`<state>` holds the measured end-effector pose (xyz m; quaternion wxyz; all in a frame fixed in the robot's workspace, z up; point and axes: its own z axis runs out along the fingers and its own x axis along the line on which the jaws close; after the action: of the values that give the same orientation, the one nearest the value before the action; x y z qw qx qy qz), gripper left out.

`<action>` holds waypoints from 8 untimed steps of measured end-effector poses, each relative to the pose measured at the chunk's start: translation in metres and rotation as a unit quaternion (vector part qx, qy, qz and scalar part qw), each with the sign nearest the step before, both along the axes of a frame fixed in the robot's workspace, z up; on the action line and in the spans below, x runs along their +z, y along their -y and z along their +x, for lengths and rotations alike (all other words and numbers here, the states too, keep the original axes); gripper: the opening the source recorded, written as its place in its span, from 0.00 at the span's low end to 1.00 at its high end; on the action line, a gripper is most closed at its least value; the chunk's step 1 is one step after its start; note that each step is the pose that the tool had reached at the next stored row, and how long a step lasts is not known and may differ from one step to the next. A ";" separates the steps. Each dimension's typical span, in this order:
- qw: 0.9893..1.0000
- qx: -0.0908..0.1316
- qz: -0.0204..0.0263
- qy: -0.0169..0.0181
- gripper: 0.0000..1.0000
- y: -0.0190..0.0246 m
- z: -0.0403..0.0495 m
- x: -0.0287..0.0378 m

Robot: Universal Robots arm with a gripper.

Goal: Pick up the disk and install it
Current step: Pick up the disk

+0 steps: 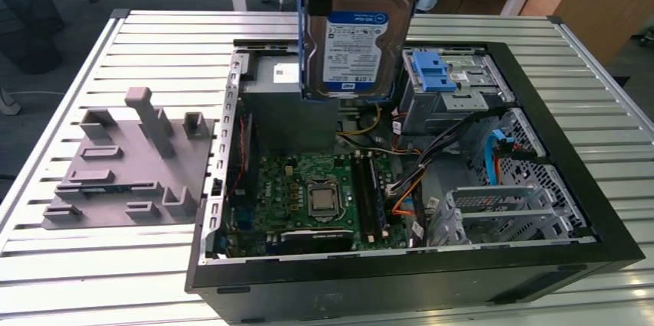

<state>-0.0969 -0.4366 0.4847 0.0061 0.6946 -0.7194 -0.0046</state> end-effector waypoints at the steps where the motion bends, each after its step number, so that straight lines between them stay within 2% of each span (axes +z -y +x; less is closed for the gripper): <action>1: 1.000 0.000 0.000 0.000 0.37 0.0020 0.0017 -0.0007; 3: 1.000 0.000 0.000 0.000 0.37 0.0079 0.0033 -0.0023; 7: 1.000 0.000 0.000 0.000 0.37 0.0233 0.0047 -0.0066; 8: 1.000 0.000 0.000 0.000 0.37 0.0256 0.0065 -0.0077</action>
<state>-0.0904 -0.4622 0.4770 0.0060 0.6946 -0.7194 -0.0046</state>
